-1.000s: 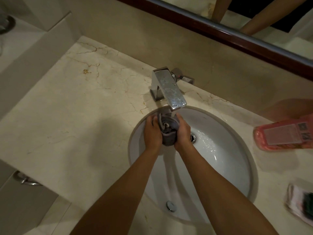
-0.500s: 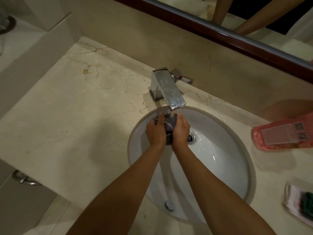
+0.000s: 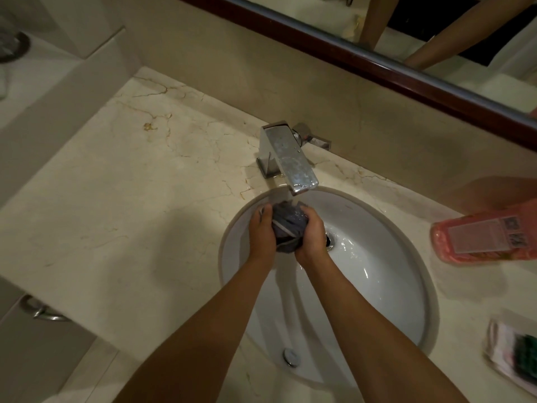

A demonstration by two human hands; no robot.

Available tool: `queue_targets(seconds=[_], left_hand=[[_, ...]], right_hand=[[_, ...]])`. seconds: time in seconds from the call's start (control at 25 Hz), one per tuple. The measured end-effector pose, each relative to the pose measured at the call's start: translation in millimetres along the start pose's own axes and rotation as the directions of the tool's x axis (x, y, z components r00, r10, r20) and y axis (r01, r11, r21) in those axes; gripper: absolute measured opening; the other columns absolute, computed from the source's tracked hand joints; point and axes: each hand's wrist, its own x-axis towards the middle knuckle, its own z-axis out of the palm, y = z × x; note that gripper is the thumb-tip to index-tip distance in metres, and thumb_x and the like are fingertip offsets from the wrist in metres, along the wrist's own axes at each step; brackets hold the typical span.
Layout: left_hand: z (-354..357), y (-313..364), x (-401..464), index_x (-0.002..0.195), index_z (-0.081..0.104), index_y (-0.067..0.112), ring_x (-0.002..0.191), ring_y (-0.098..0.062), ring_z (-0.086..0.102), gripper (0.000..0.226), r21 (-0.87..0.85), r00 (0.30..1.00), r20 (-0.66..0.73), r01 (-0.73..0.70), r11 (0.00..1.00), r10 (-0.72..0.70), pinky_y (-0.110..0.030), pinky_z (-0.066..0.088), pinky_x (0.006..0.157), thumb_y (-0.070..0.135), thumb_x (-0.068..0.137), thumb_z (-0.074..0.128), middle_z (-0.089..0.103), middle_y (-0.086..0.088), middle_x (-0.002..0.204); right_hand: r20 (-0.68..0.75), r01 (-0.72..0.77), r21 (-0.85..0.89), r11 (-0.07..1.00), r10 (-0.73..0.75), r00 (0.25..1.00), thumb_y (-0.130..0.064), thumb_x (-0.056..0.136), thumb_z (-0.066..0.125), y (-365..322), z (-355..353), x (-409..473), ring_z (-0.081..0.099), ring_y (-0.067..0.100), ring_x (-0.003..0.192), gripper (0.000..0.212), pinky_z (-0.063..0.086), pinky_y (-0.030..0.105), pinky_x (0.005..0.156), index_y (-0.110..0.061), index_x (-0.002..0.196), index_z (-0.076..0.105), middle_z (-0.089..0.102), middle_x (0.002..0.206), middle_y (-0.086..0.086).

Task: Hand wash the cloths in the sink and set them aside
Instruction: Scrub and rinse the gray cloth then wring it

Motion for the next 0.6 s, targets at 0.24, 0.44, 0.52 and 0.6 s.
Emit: queue_targets(seconds=[0.24, 0.44, 0.52, 0.6], left_hand=[[1, 14, 2, 0.129, 0.062, 0.029, 0.103, -0.021, 0.066, 0.03, 0.02, 0.944, 0.085, 0.317, 0.948, -0.318, -0.044, 0.053, 0.099, 0.032, 0.103, 0.049, 0.068, -0.003, 0.121], [15, 19, -3, 0.095, 0.074, 0.016, 0.091, -0.029, 0.073, 0.036, 0.002, 0.942, 0.0, 0.335, 0.942, -0.335, -0.042, 0.06, 0.084, 0.049, 0.095, 0.061, 0.076, -0.01, 0.096], [17, 15, -4, 0.081, 0.073, 0.013, 0.082, -0.028, 0.073, 0.026, 0.027, 0.973, -0.101, 0.213, 0.977, -0.21, -0.036, 0.061, 0.073, 0.035, 0.094, 0.067, 0.075, -0.009, 0.085], [14, 10, -4, 0.071, 0.068, 0.012, 0.073, -0.023, 0.071, 0.026, -0.001, 0.981, -0.145, 0.131, 0.991, -0.129, -0.031, 0.059, 0.062, 0.026, 0.094, 0.069, 0.072, -0.005, 0.073]], right_hand=[[-0.188, 0.302, -0.208, 0.93, -0.341, 0.921, -0.028, 0.097, 0.06, 1, -3, 7, 0.068, 0.017, 0.067, 0.032, 0.054, 0.025, 0.057, -0.021, 0.068, 0.068, 0.069, 0.062, -0.005], [-0.079, 0.363, -0.353, 0.863, -0.414, 0.907, -0.033, 0.105, 0.046, 8, -2, 1, 0.069, 0.012, 0.072, 0.036, 0.054, 0.02, 0.059, -0.023, 0.078, 0.067, 0.07, 0.077, 0.0], [-0.096, 0.273, -0.292, 0.917, -0.312, 0.945, -0.036, 0.103, 0.044, -1, -5, -5, 0.07, 0.012, 0.079, 0.035, 0.053, 0.019, 0.062, -0.026, 0.085, 0.072, 0.075, 0.089, 0.002], [-0.129, 0.288, -0.276, 0.917, -0.332, 0.934, -0.036, 0.102, 0.043, -18, -10, -11, 0.07, 0.009, 0.091, 0.032, 0.054, 0.023, 0.077, -0.03, 0.093, 0.074, 0.076, 0.097, -0.004]])
